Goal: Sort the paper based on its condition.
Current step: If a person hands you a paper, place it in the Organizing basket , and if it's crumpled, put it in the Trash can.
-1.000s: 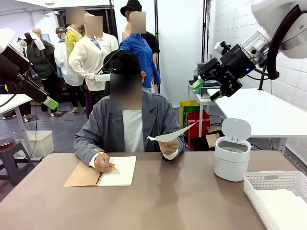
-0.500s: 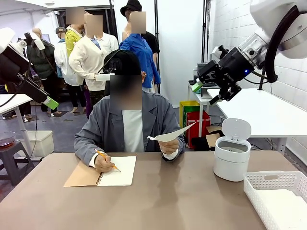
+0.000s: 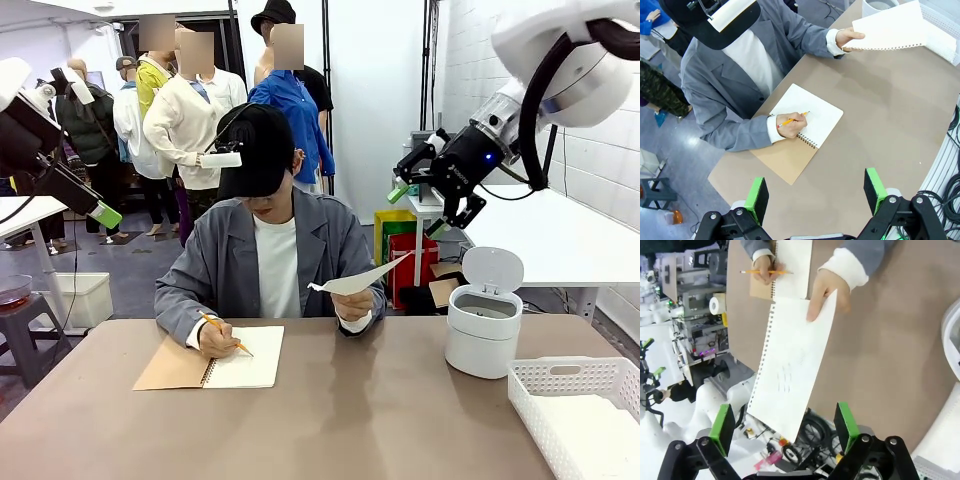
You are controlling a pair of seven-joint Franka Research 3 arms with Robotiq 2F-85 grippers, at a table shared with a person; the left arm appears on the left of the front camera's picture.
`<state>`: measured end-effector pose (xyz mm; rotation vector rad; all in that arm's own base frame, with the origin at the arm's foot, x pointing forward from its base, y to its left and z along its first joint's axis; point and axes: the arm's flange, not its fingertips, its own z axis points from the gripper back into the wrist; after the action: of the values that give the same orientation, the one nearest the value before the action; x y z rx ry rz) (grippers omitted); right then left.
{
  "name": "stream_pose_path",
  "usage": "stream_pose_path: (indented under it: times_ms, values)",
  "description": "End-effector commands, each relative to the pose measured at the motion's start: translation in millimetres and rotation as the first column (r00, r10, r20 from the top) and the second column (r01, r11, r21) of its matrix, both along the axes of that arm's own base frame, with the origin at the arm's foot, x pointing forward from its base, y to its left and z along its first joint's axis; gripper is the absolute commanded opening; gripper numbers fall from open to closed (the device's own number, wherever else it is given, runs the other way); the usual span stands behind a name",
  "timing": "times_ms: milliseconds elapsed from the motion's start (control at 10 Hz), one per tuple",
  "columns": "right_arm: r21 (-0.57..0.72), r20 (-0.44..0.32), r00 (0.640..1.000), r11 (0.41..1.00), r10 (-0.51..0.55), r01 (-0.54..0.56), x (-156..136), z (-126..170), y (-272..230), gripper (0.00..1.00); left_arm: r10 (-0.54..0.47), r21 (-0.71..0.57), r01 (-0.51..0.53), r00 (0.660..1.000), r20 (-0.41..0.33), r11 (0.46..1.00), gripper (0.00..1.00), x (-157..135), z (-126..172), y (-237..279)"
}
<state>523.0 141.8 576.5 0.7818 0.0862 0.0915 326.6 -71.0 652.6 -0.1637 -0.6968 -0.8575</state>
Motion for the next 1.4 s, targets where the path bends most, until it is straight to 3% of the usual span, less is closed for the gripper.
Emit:
stream_pose_path:
  times_ms: [0,400,1300]
  values:
    - [0.002,-0.129,0.992,1.000,-0.004,0.005,24.2,-4.2,7.4,1.00,0.000,-0.004,0.000,1.000,0.000,1.000,1.00,-0.3,0.1,0.6]
    - [0.046,-0.294,0.956,0.999,0.016,-0.003,36.9,-46.1,19.3,1.00,0.000,-0.004,0.000,1.000,0.000,1.000,1.00,-0.3,0.1,0.6]
    - [0.130,-0.497,0.867,0.990,0.024,0.047,36.7,-114.5,56.1,1.00,0.000,-0.004,0.000,1.000,0.000,1.000,1.00,-0.3,0.1,0.6]
